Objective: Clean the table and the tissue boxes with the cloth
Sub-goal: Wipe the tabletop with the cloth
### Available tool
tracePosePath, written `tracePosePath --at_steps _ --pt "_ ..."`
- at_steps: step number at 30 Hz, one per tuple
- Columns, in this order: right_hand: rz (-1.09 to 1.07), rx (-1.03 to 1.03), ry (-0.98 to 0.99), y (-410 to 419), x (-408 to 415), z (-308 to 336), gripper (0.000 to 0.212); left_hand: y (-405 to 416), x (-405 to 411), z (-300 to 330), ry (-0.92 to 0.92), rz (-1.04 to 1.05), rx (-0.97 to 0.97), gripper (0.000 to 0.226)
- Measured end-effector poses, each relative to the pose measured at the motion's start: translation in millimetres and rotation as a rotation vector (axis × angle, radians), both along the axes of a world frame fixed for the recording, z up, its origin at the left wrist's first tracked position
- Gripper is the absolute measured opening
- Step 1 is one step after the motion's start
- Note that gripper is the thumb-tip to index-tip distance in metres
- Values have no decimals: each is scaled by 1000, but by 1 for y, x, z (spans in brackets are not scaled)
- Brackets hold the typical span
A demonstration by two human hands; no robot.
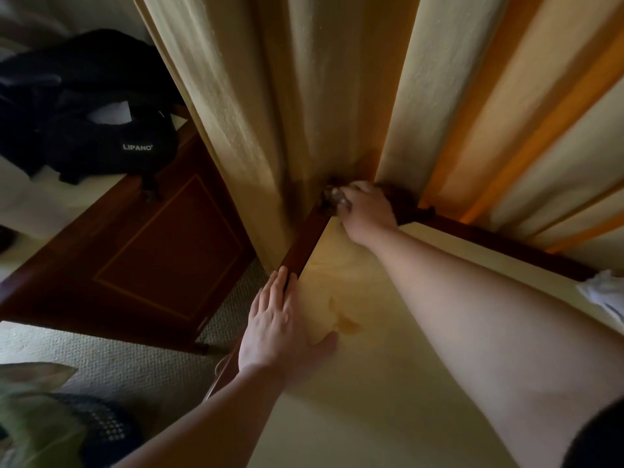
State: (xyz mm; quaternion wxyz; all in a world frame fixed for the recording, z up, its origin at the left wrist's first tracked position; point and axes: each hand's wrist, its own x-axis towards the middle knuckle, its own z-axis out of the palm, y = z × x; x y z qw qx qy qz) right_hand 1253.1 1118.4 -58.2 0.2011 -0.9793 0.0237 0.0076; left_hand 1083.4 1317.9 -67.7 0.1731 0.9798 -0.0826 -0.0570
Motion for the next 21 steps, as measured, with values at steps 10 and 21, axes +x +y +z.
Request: tracePosePath --at_steps 10,21 --pt "375 142 -85 12 -173 -10 37 -2 0 -1 -9 5 -16 125" --pt "-104 -56 -18 -94 -102 -6 40 0 2 -3 19 3 26 128"
